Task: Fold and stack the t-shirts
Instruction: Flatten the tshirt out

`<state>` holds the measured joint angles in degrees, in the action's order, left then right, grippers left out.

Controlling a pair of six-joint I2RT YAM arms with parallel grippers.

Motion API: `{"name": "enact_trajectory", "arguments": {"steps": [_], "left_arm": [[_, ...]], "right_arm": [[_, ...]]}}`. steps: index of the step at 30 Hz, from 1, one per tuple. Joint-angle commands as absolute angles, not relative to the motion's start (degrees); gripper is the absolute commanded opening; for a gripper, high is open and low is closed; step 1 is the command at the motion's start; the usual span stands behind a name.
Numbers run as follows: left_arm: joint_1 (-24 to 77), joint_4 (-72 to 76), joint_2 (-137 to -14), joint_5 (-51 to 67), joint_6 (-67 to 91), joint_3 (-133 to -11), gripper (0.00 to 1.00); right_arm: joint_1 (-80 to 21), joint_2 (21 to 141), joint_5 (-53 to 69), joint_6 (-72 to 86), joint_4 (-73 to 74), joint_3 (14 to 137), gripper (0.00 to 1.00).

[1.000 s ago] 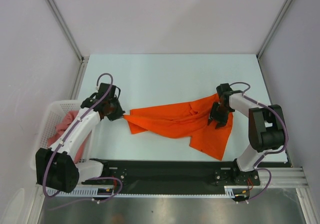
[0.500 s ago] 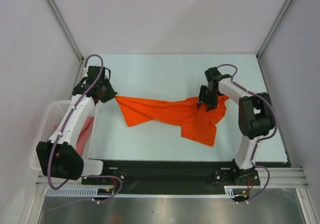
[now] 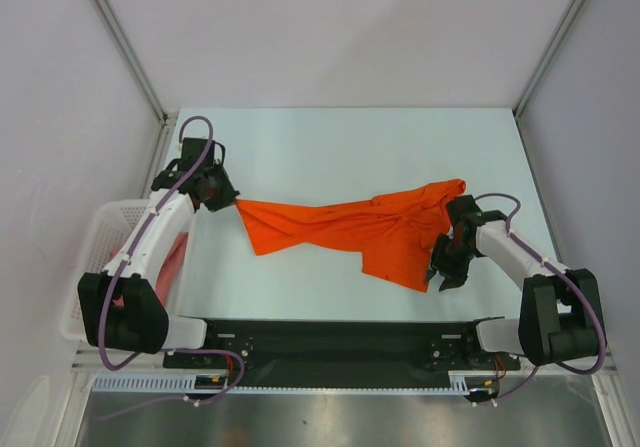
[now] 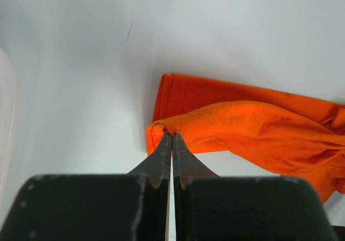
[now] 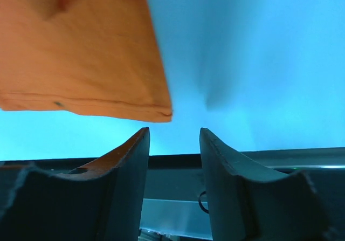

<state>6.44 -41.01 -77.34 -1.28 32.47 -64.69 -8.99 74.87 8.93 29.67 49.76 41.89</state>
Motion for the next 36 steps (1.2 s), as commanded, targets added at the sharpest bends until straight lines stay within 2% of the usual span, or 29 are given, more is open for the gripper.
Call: {"name": "enact_trajectory", "arguments": {"steps": [1,19,32,36], "left_arm": [[6.06,-39.11,-76.46,-0.53,31.38,-65.22,0.00],[6.06,-39.11,-75.50,1.50,31.55,-63.90,0.00],[6.06,-39.20,-75.24,1.50,31.29,-63.11,0.00],[6.06,-39.11,-74.53,1.41,31.29,-62.32,0.00]], "right_arm": [[-8.79,74.70,9.06,32.52,48.60,42.10,0.47],[-8.26,80.60,12.31,36.91,44.91,39.11,0.31],[-9.23,82.53,11.87,38.76,41.31,37.53,0.30],[-9.23,82.62,11.60,39.11,39.91,37.44,0.23]]}}
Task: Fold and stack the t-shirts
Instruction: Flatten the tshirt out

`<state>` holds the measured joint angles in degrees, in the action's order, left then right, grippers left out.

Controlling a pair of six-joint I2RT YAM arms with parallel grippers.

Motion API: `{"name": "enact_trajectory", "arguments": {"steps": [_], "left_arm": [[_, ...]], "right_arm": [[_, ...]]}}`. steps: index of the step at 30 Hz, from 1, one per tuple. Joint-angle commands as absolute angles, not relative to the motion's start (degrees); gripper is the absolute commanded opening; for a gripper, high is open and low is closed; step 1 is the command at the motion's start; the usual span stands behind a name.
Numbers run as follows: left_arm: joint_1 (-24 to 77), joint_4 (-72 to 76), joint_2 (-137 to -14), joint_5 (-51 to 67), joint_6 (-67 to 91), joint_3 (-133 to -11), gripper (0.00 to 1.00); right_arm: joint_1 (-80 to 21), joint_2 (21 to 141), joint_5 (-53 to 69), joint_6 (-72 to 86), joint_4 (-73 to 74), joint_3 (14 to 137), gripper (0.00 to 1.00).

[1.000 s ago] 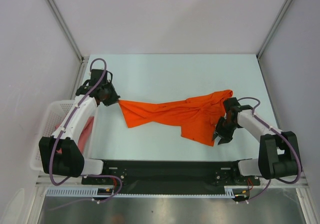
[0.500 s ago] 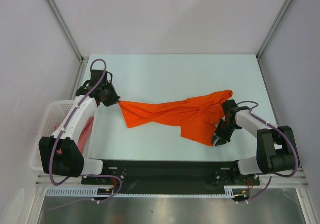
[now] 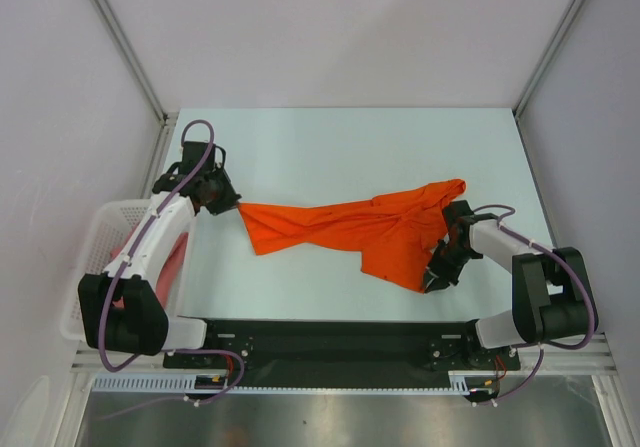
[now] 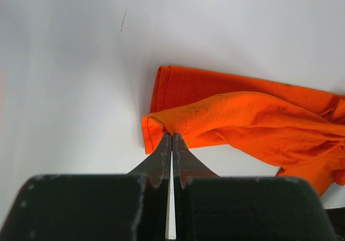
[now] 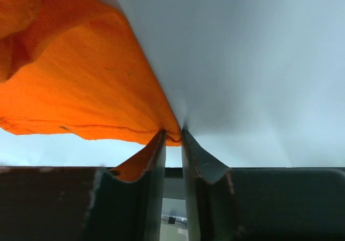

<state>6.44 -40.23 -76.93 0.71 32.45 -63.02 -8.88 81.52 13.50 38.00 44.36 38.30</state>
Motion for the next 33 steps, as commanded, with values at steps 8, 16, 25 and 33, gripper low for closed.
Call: {"name": "enact_trajectory", "arguments": {"steps": [8,16,25,33], "left_arm": [[6.06,-39.11,-73.04,1.14,31.55,-60.91,0.00],[6.07,-38.76,-73.12,0.97,32.61,-62.48,0.00],[6.15,-29.82,-85.31,6.06,32.96,-78.18,0.00],[5.10,-24.88,-105.62,9.57,32.25,-118.69,0.00]], "right_arm": [[-8.96,81.31,10.37,38.76,38.14,37.79,0.00],[-6.42,73.74,8.35,37.62,38.15,42.97,0.00],[3.25,88.46,7.12,35.86,30.15,75.54,0.00],[9.05,109.32,10.63,36.65,27.17,126.52,0.00]]}}
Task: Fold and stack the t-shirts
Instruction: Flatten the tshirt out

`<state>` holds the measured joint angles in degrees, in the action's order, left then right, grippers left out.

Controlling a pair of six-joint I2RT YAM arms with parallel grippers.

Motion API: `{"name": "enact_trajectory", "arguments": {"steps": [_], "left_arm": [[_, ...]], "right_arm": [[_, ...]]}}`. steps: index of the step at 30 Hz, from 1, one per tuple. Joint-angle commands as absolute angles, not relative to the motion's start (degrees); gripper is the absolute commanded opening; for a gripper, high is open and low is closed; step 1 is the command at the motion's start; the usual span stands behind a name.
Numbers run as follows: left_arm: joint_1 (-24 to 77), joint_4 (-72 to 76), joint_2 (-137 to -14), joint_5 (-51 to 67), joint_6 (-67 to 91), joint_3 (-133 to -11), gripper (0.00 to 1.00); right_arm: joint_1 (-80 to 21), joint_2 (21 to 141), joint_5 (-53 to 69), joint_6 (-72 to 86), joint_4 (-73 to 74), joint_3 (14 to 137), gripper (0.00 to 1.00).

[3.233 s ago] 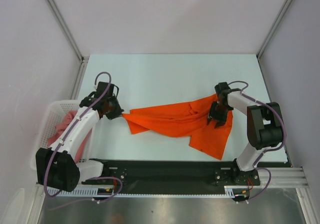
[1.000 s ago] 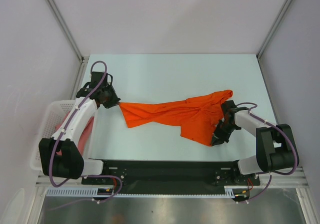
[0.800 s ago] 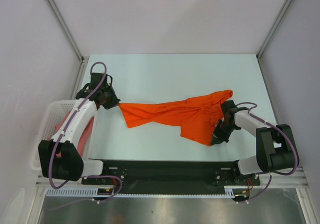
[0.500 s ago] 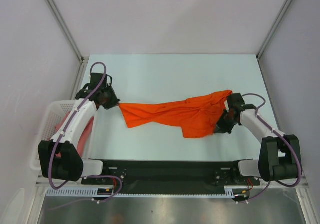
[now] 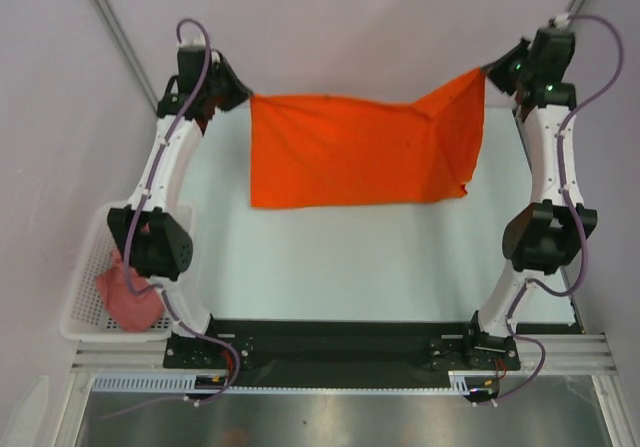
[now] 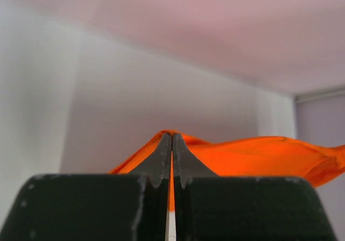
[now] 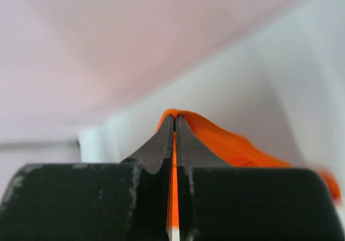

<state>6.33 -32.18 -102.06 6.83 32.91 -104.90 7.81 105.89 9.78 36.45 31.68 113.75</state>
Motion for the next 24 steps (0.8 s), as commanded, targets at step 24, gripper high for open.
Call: {"name": "enact_trajectory", "arguments": {"steps": [24], "left_arm": [[0.18,-9.31,-83.18,7.82,34.81,-90.21,0.00]], "right_arm": [[6.70,76.40,5.29,35.26,28.72,90.55,0.00]]}}
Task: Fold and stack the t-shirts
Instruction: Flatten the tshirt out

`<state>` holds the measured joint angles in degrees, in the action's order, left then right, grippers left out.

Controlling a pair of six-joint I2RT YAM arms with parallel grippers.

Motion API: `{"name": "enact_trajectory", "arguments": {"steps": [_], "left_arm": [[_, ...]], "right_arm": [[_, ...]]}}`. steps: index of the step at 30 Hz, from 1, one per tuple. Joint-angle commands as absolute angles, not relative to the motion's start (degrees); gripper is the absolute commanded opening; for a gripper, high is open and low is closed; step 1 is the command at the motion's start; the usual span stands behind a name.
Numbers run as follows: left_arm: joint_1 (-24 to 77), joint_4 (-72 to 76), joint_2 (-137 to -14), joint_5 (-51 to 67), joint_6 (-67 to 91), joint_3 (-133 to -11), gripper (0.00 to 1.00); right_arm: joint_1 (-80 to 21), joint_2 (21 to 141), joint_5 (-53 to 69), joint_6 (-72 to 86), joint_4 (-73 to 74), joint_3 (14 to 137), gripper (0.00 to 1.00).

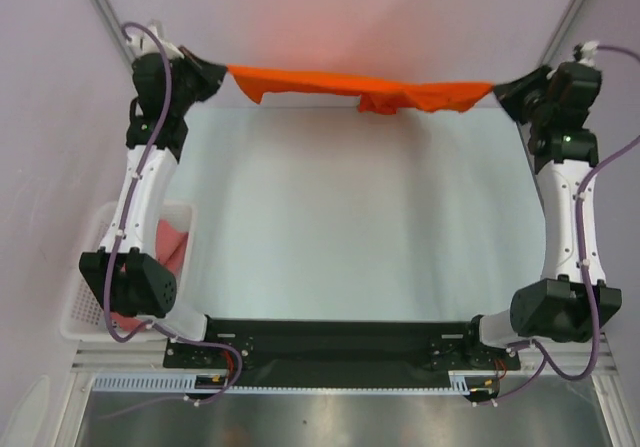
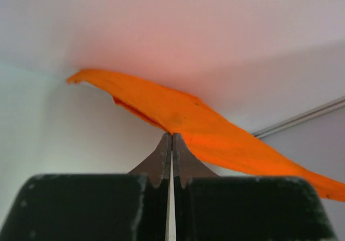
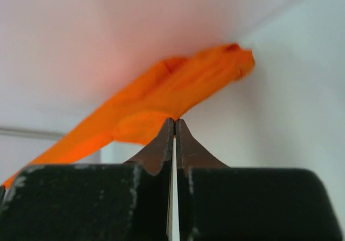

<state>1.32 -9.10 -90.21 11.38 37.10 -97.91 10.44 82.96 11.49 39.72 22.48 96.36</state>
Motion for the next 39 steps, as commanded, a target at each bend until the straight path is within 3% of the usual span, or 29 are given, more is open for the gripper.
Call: {"name": "enact_trajectory", "arguments": {"steps": [1,11,17,28,33,39], "left_arm": [[0.18,-9.75,-81.40,6.69,34.72,-83.56,0.00],[0.18,-23.20,-61.36,0.09,37.17,-51.61,0.00],[0.18,-30.31,-55.73,-3.60,37.62,-44.38,0.00],[0.18,-31.90,-63.54,-0.53,32.70,-69.23,0.00],[0.70,-31.91,-66.00,4.04,31.73,-78.56,0.00],[4.48,-31.29,-70.75,2.74,28.48,-99.98,0.00]], "right_arm": [[3.37,74.72,1.36,34.72,32.74,86.70,0.00],[5.70,50.11,-0.62,32.08,59.75,58.92,0.00],[6.59,47.02,-1.58,28.83,68.11,57.92,0.00],[6.15,59.75,-2.12,28.48,62.49,81.71,0.00],[6.06,66.34,-1.49,28.13,62.31,99.35,0.00],[5.71,72.32,-3.25,26.02,60.38,121.31,0.00]]}}
